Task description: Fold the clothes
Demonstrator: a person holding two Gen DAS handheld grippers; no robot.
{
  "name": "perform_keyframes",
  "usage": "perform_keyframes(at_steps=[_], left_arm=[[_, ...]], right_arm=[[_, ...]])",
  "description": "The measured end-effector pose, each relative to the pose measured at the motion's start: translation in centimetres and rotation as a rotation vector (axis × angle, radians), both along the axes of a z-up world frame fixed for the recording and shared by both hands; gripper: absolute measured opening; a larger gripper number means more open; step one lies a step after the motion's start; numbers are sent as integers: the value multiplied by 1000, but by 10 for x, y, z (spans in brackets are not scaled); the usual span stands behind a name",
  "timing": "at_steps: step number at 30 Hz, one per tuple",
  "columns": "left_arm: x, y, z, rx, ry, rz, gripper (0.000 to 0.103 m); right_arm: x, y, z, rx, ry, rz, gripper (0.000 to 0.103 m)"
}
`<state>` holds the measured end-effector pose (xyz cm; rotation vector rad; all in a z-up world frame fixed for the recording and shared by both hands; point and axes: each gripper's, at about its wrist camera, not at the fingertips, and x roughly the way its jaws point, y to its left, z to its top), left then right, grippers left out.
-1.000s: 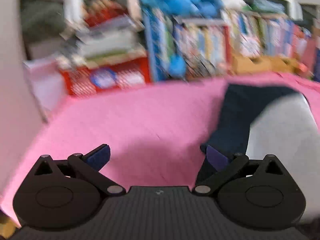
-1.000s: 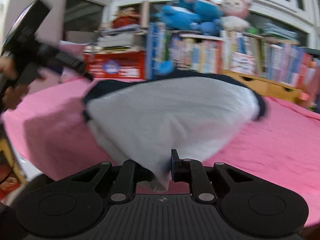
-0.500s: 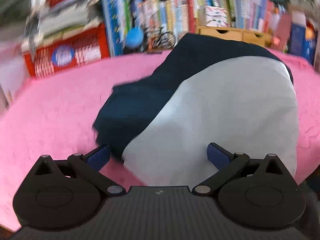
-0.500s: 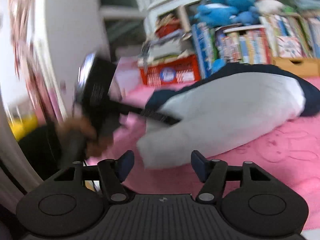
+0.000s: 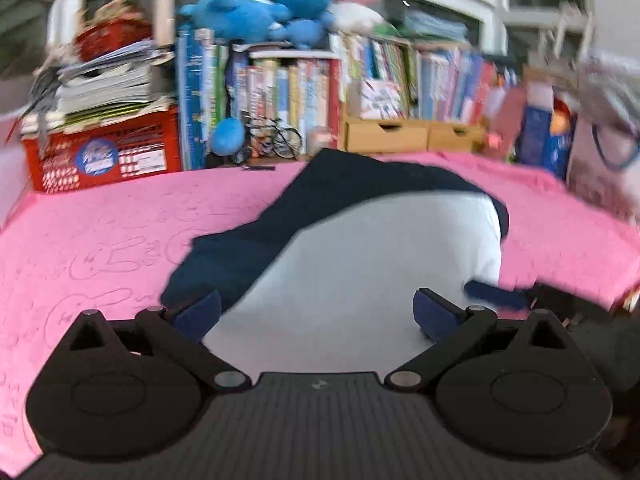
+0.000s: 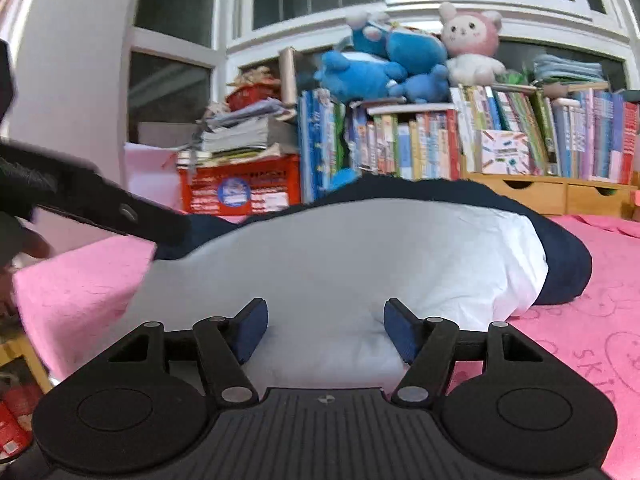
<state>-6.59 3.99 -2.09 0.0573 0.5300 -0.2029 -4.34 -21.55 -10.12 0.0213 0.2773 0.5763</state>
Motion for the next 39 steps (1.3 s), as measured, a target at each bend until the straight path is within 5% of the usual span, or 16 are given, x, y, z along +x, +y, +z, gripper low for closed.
perform_keyframes(at_steps=[3, 7, 12, 14, 17, 18, 19, 22, 25, 31, 36, 39], left_arm=[[5, -14, -15, 36, 56, -28, 103], [9, -18, -32, 37, 104, -44, 103], [11, -10, -39, 19, 124, -39, 103], [6, -11, -41, 44, 109, -36, 103], [5, -11, -43, 43, 98, -32, 103], [4, -12, -44, 43, 95, -31, 103], [4, -12, -44, 44, 92, -29, 103], [3, -12, -45, 40, 87, -25, 103], [6, -7, -34, 34, 120, -14, 103], [29, 31, 3, -43, 1, 92, 103], [66, 41, -24, 72, 68, 232, 103], [65, 56, -47, 13, 111, 238, 103]], right_arm=[[3, -30, 11, 87, -2, -60, 65], [21, -53, 21, 64, -12, -156, 66], [44, -29, 24, -90, -6, -53, 64], [68, -30, 22, -129, 26, -138, 67], [110, -64, 33, -5, 177, -269, 59], [123, -70, 36, -6, 213, -318, 69], [129, -73, 39, -35, 213, -387, 80], [126, -70, 49, -109, 149, -497, 80], [108, -64, 56, -62, 124, -447, 78], [62, -11, 59, -29, 78, -81, 78], [58, 37, 31, -182, 94, -10, 84], [54, 44, 27, -243, 56, -13, 84]])
